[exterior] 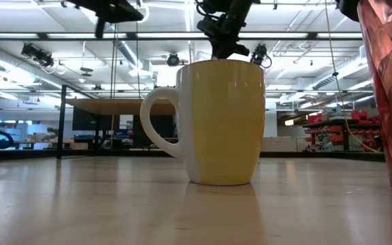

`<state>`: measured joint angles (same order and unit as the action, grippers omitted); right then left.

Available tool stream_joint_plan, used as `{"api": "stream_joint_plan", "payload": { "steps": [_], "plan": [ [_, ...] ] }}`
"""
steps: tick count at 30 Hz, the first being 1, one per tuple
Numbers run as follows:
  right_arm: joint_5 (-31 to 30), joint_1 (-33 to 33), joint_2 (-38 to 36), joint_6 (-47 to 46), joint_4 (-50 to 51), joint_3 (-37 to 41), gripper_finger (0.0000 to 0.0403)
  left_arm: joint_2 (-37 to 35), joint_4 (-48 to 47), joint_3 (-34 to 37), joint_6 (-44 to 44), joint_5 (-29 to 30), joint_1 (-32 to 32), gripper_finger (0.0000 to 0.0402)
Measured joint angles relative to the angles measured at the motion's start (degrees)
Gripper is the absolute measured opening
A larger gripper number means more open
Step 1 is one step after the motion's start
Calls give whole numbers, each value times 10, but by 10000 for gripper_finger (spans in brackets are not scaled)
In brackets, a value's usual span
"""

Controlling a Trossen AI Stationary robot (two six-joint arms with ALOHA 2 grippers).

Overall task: Stack small to large cups/mugs on shelf
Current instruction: Put the transparent mug on the shelf

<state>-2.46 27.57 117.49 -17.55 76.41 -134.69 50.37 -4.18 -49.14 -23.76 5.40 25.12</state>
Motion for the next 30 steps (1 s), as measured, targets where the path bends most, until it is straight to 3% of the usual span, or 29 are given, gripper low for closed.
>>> {"api": "stream_joint_plan", "payload": {
  "steps": [6,11,20,30],
  "plan": [
    [-4,0,0,-22,-3,0,0,126,-32,-72,-8,-140,51,20],
    [-4,3,0,-42,-5,0,0,206,-32,-122,-6,-183,54,31],
    [-4,8,1,-60,3,1,0,286,-62,-161,9,-188,55,14],
    [-6,9,48,-57,14,3,0,317,-71,-162,9,-165,63,22]
  ]
}}
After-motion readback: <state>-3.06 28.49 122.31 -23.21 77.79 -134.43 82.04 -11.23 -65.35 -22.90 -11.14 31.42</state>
